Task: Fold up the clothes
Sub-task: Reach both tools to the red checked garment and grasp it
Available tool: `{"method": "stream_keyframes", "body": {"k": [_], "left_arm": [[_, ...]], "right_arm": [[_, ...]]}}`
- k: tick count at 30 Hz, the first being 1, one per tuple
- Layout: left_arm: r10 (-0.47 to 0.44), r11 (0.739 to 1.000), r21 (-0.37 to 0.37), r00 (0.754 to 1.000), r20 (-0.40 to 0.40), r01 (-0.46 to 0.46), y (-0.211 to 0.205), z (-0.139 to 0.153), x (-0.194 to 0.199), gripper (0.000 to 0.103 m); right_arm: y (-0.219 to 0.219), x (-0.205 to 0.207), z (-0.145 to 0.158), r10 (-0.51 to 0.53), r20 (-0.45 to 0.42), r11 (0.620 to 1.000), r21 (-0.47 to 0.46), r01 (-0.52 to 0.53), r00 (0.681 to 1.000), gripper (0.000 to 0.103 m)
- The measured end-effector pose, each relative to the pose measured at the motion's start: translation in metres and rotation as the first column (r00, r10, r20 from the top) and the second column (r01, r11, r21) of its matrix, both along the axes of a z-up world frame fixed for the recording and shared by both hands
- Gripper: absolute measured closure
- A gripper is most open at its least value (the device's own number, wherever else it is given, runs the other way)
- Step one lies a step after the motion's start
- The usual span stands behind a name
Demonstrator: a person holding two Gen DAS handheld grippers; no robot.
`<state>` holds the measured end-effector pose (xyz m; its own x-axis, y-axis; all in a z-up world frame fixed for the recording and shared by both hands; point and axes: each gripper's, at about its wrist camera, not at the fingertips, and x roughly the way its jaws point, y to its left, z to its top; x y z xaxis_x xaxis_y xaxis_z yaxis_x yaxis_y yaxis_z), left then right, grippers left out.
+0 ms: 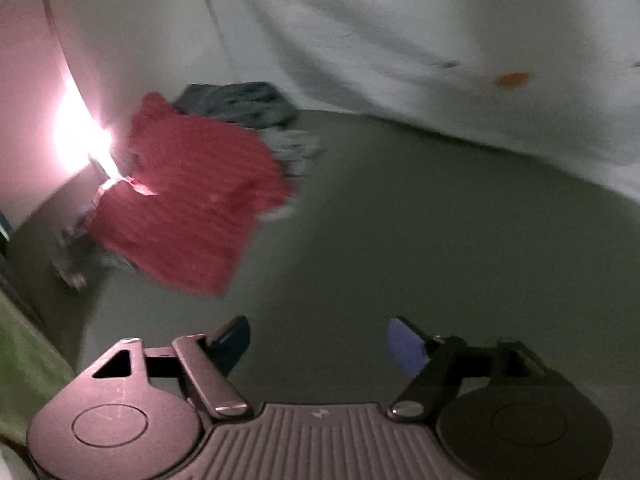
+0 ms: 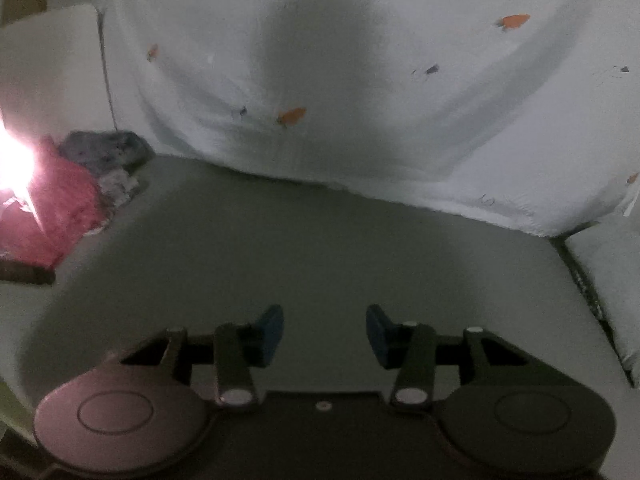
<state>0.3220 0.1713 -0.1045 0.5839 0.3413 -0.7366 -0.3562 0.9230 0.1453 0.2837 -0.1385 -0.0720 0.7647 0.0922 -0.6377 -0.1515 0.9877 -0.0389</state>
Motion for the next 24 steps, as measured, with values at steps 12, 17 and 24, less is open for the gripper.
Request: {"method": "stream_keyframes", "body": {"k": [12, 17, 24], "left_arm": [[-0.003, 0.999, 0.048, 0.990, -0.141, 0.010, 0.172, -0.099, 0.122, 0.022], [0.018, 0.999, -0.034, 1.000, -0.011, -0.019, 0.187, -0.106, 0.129, 0.069], [0.104, 0.988, -0.126, 0.989, 0.105, -0.091, 0.161, -0.065, 0.128, 0.103]], "right_arm": [[0.097, 0.062, -0.014, -0.030, -0.188, 0.995, 0.087, 0.047, 0.982, 0.056], [0.093, 0.069, -0.007, -0.032, -0.176, 0.995, 0.089, 0.048, 0.984, 0.056], [0.051, 0.066, 0.008, -0.018, -0.084, 0.993, 0.114, 0.028, 0.996, 0.056]]}}
